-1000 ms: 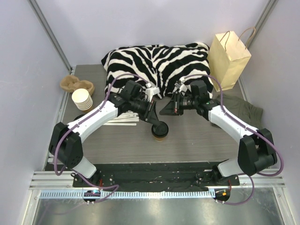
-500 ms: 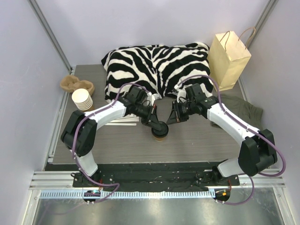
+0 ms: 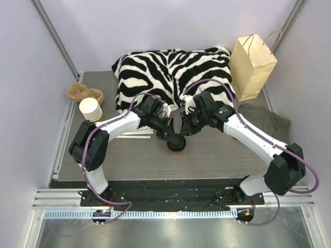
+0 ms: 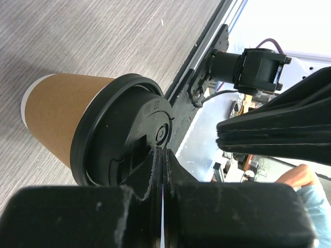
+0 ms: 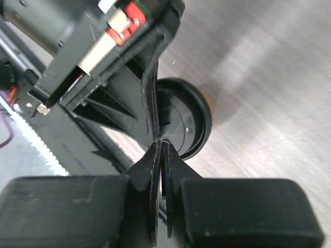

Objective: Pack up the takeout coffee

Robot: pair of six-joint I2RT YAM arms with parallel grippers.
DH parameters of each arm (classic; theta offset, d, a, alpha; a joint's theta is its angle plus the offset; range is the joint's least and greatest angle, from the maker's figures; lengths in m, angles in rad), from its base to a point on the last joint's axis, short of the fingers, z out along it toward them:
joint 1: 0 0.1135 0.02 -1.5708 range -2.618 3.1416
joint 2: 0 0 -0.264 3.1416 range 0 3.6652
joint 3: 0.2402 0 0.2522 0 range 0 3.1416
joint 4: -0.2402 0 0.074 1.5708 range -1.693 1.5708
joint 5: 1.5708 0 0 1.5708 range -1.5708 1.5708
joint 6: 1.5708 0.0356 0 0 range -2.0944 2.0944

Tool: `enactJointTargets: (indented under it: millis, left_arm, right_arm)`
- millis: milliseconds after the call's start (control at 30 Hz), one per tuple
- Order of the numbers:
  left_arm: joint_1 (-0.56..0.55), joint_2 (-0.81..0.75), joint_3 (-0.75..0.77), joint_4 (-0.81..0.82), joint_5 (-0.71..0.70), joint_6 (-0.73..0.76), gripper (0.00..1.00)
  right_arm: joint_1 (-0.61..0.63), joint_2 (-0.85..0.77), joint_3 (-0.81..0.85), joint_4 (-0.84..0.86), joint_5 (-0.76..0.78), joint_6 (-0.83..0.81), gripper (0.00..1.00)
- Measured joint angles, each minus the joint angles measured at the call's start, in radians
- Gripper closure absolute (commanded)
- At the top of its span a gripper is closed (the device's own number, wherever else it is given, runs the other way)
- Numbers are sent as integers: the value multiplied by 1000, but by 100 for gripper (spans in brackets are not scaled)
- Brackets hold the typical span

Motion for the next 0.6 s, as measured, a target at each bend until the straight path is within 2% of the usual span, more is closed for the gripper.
enactJointTargets:
  millis: [267,433,600]
  left_arm:
    - [2,15,3,0,23,0,100]
    - [4,24,6,-3,32,5,100]
    - [8,29,12,-14,37,11,100]
  right_arm:
    - [49,2,-11,21,93,-40,89]
    - [58,36,-94,66,103,-39,93]
    - [57,37,-101,103,80,-35,93]
